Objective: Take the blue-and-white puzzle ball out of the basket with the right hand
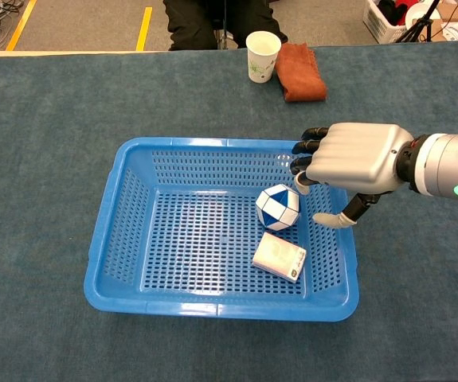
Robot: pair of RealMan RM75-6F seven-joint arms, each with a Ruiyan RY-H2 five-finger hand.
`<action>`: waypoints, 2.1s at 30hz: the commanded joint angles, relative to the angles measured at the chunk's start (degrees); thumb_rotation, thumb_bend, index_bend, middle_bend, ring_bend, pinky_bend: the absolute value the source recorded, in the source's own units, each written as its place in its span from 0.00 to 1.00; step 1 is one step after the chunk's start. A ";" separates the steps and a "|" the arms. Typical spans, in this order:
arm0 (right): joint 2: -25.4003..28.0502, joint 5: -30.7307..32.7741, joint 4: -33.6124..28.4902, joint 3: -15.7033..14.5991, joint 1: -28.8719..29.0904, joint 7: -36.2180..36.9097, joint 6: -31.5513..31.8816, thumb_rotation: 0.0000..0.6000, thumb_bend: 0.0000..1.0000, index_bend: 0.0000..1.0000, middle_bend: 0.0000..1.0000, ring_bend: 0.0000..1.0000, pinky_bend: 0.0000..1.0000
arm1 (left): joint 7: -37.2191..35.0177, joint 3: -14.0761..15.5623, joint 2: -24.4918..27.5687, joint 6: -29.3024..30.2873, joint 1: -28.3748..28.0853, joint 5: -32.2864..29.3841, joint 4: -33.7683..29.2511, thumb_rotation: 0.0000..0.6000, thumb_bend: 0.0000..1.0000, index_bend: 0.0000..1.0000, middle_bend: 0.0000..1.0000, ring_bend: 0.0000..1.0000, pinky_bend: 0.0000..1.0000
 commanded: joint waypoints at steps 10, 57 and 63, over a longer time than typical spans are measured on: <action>-4.43 2.65 2.10 1.06 1.56 -2.30 -0.36 0.28 0.41 0.28 0.18 0.00 0.00 | 0.29 0.20 -0.10 0.63 0.55 0.05 -0.04 1.00 0.25 0.31 0.34 0.23 0.23; -23.97 2.50 10.00 13.86 3.83 -0.07 4.94 0.90 0.17 0.28 0.21 0.09 0.33 | -0.35 0.98 1.92 3.37 2.83 1.95 -1.96 1.00 0.25 0.31 0.34 0.23 0.23; -27.56 5.99 12.77 14.36 5.43 -2.00 4.77 1.00 0.17 0.27 0.21 0.09 0.39 | -0.61 0.94 2.17 3.60 3.10 1.80 -2.03 1.00 0.25 0.31 0.34 0.23 0.23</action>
